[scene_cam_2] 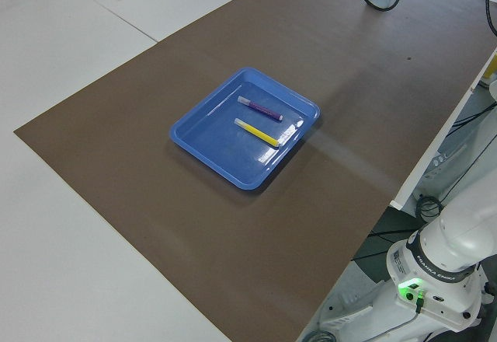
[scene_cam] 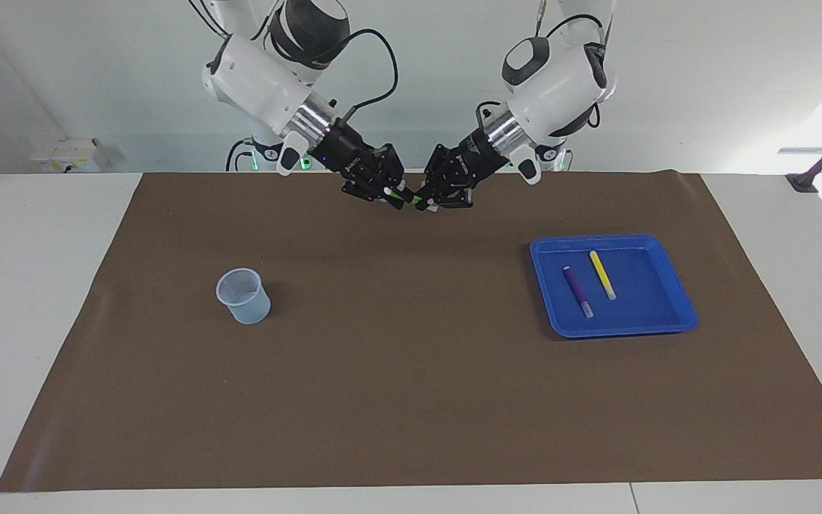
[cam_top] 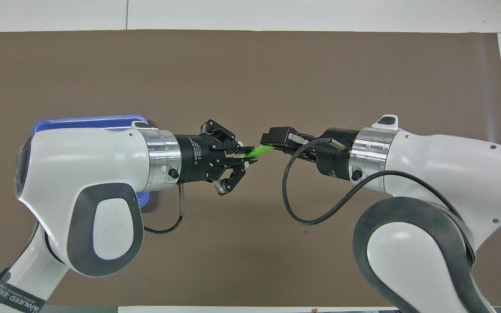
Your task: Transfer and insert pens with both arms
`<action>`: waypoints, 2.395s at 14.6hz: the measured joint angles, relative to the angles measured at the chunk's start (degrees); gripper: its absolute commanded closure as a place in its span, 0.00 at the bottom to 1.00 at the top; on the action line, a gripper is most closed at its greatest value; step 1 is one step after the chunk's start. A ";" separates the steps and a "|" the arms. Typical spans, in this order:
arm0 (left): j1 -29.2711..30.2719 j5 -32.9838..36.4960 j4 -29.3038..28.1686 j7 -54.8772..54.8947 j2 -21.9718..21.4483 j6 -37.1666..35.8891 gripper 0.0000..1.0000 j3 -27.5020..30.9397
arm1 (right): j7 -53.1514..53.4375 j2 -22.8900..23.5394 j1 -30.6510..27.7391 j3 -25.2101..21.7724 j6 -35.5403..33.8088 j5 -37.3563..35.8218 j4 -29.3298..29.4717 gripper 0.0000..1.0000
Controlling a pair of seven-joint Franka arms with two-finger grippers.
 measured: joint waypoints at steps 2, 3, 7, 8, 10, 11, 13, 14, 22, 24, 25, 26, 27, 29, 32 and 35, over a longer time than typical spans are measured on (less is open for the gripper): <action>0.00 0.00 -0.02 0.00 0.00 0.00 0.11 -0.03 | 0.00 0.00 -0.02 -0.04 -0.14 0.00 0.00 1.00; 0.00 0.00 -0.02 0.00 0.00 0.00 0.00 -0.03 | 0.00 0.00 -0.02 -0.04 -0.15 0.00 0.00 1.00; -0.03 0.01 -0.02 0.07 0.00 0.02 0.00 -0.09 | 0.00 0.00 -0.01 -0.05 -0.25 0.01 0.13 1.00; -0.02 0.01 -0.02 0.09 0.00 0.02 0.00 -0.07 | 0.00 0.00 -0.01 -0.05 -0.26 0.01 0.14 1.00; 0.05 0.06 -0.02 0.45 0.00 0.00 0.00 0.08 | -1.34 0.00 -0.29 -0.16 -0.26 -0.53 0.15 1.00; 0.22 0.08 -0.02 1.14 0.00 -0.17 0.00 0.21 | -3.29 -0.01 -0.86 -0.20 -0.58 -2.81 0.16 1.00; 1.32 0.13 -0.03 4.87 0.00 -2.09 0.00 0.53 | -5.75 0.00 -3.29 -0.33 -3.79 -12.62 0.25 1.00; 2.41 0.30 -0.02 7.66 0.00 -4.02 0.00 0.61 | -7.61 0.00 -4.73 -0.38 -5.51 -17.29 0.38 1.00; 9.37 21.63 0.40 28.89 -0.38 -19.28 0.00 1.11 | -21.52 0.19 -14.40 -0.65 -10.89 -45.29 1.34 1.00; 13.38 22.60 0.40 38.43 -0.54 -22.93 0.00 1.27 | -27.21 1.23 -17.98 -0.79 -11.39 -45.85 1.87 1.00; 15.76 23.56 0.39 43.83 -0.60 -24.39 0.00 1.42 | -28.92 2.10 -19.15 -0.85 -11.39 -45.96 2.00 1.00; 18.04 25.61 0.38 49.11 -0.63 -25.53 0.00 1.51 | -30.18 3.12 -19.98 -0.88 -11.25 -46.06 2.07 1.00; 20.01 27.83 0.35 54.21 -0.64 -26.37 0.00 1.60 | -31.18 4.27 -20.45 -0.89 -10.75 -46.11 2.13 1.00; 22.71 31.97 -0.24 64.62 -0.63 -26.89 0.00 1.65 | -31.68 6.46 -20.96 -0.87 -9.75 -46.25 2.13 1.00; 26.62 38.46 -2.72 85.05 -0.43 -26.59 0.00 1.69 | -31.70 8.53 -21.32 -0.89 -7.70 -46.28 1.71 1.00; 31.12 43.05 -6.94 106.34 0.38 -21.69 0.00 1.78 | -31.76 10.01 -22.28 -0.89 -5.05 -46.29 -0.49 1.00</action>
